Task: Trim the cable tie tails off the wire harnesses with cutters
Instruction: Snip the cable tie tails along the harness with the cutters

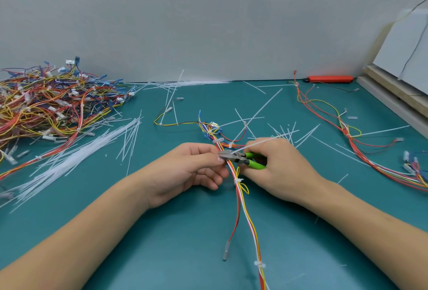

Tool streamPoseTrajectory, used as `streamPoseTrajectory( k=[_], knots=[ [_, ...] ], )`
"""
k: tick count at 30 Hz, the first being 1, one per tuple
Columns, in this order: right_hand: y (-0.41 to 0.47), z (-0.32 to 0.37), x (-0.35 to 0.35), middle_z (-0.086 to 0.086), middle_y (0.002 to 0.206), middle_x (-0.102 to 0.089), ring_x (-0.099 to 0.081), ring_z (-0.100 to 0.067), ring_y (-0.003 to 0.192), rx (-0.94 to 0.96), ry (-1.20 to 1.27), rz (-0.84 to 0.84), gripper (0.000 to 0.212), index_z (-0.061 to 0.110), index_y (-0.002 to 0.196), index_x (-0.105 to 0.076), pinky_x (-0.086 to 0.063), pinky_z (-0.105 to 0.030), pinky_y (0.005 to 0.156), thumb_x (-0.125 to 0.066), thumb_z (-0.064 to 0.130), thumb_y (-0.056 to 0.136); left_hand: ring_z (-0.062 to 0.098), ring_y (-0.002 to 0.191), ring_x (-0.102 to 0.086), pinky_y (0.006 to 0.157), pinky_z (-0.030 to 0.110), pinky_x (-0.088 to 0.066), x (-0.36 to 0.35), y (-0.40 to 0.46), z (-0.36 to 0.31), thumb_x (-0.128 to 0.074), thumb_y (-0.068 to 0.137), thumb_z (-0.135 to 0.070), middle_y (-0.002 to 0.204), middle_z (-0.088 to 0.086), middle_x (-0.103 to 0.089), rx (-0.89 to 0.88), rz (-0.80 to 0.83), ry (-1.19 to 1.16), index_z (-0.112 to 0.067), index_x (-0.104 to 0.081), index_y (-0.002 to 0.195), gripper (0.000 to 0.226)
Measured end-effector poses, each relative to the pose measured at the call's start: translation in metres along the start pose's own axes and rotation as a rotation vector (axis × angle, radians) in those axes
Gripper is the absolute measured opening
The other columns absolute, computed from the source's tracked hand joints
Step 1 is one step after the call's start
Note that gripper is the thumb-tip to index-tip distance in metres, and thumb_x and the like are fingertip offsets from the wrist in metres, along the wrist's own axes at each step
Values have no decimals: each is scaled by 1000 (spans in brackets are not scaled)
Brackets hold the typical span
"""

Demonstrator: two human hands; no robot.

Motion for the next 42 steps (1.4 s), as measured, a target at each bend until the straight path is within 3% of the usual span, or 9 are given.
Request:
streamPoseTrajectory(
  k=[2, 6, 8, 15, 31, 36, 39, 42],
  knots=[
    [-1, -2, -1, -1, 63, -54, -49, -20, 66, -24, -1, -20, 15, 15, 73, -59, -48, -41, 62, -67, 26, 81, 18, 70, -65, 65, 24, -56, 0, -1, 0, -67, 89, -19, 89, 16, -71, 1, 12, 3, -7, -66, 93, 13],
    [-5, 1, -3, 4, 64, -54, -47, -16, 64, -7, 18, -35, 13, 23, 73, -58, -45, -36, 60, -67, 26, 82, 18, 71, -65, 66, 24, -56, 0, -2, 0, -68, 89, -19, 88, 14, -71, -3, 21, -11, -5, -65, 95, 15],
    [-2, 4, -1, 6, 73, -62, -55, -14, 71, 19, 56, -33, 3, 26, 80, -68, -50, -37, 67, -70, 24, 82, 18, 70, -65, 65, 24, -57, 1, -2, -1, -68, 89, -18, 88, 15, -71, -4, 8, -14, -5, -65, 96, 16],
    [1, 13, 4, 17, 93, -73, -65, -9, 92, 111, 64, -32, 22, 31, 101, -77, -49, -36, 91, -73, 20, 82, 17, 68, -65, 64, 24, -57, 1, -1, 0, -67, 88, -18, 87, 15, -71, 2, 1, -25, -8, -70, 91, 10],
    [0, 10, 2, 6, 83, -67, -58, -14, 82, 76, 34, -18, 16, 26, 93, -74, -48, -35, 75, -69, 16, 81, 17, 68, -65, 64, 23, -56, 1, -1, 1, -67, 88, -18, 89, 16, -70, 6, 4, -16, -5, -67, 96, 15],
    [-1, 9, 3, 6, 74, -62, -56, -16, 74, 65, 35, -22, 7, 25, 84, -71, -49, -36, 69, -65, 24, 81, 17, 68, -65, 64, 23, -56, 0, -1, 0, -67, 88, -20, 89, 16, -70, 5, 4, -16, -3, -65, 101, 21],
    [-2, 3, 4, 1, 60, -53, -46, -20, 61, 23, 65, -56, 8, 23, 75, -64, -45, -37, 58, -60, 30, 77, 18, 70, -65, 66, 24, -56, -1, -1, -1, -68, 89, -22, 90, 16, -70, -2, 16, -4, -7, -66, 96, 16],
    [-3, 2, 1, 3, 60, -53, -46, -18, 60, 13, 37, -68, 12, 21, 75, -61, -47, -39, 58, -61, 33, 78, 19, 70, -65, 66, 24, -56, 0, -2, -1, -69, 89, -21, 90, 16, -70, -5, 16, -11, -10, -67, 90, 11]
  ],
)
Point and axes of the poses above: each hand's wrist, its own y-axis towards the middle knuckle, its own x-axis out of the back of the hand, z = x × y, the point moved 6 cm from there along y, towards the middle knuckle
